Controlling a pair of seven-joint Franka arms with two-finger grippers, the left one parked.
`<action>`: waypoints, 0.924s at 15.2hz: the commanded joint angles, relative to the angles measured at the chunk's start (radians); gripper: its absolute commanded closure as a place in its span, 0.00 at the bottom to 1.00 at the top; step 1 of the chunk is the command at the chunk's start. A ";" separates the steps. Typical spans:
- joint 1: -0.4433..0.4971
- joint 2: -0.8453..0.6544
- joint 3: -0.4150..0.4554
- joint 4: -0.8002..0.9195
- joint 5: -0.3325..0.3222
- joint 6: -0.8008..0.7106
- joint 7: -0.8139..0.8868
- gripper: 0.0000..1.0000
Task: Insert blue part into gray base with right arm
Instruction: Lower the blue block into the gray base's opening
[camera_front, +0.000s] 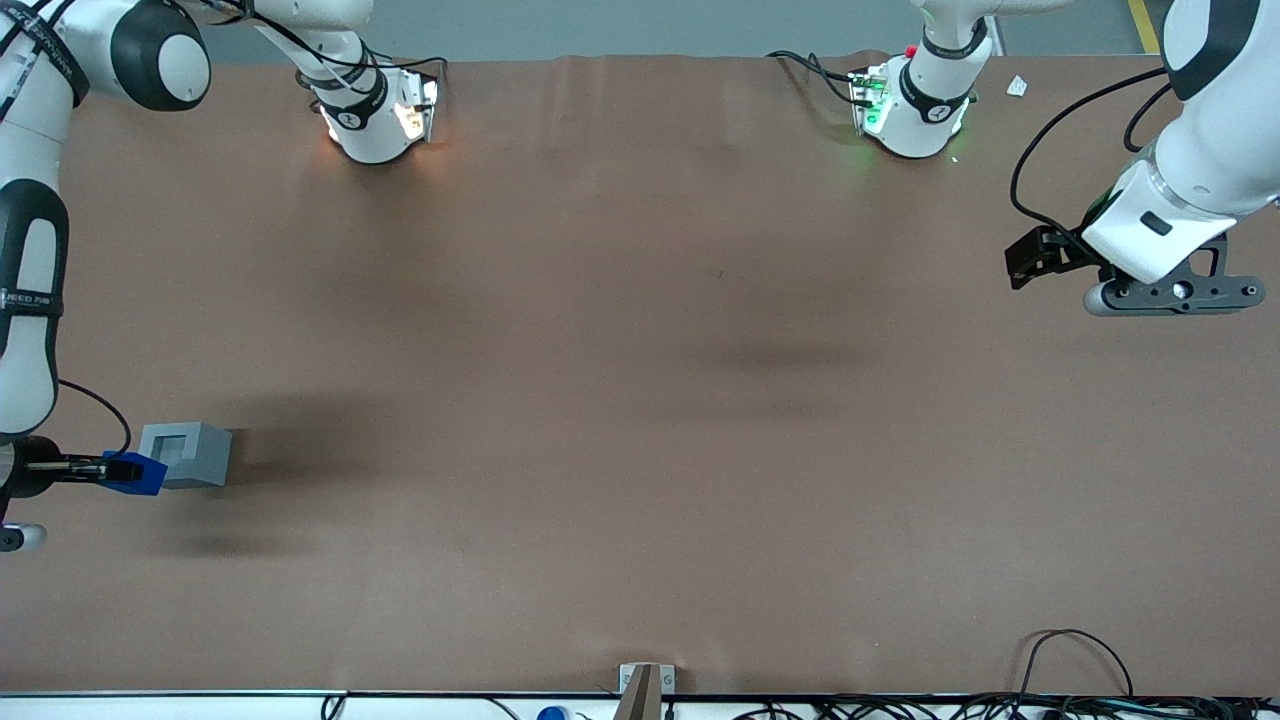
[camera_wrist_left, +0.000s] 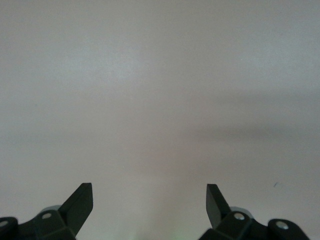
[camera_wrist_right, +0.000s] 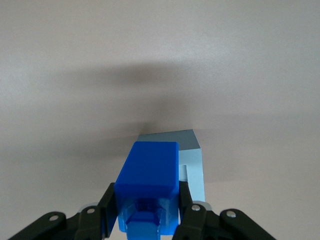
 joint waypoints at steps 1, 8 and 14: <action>-0.016 0.008 0.011 0.003 -0.013 -0.010 -0.057 1.00; -0.042 0.002 0.011 -0.036 -0.008 -0.009 -0.072 1.00; -0.036 -0.014 0.011 -0.084 -0.007 -0.006 -0.057 1.00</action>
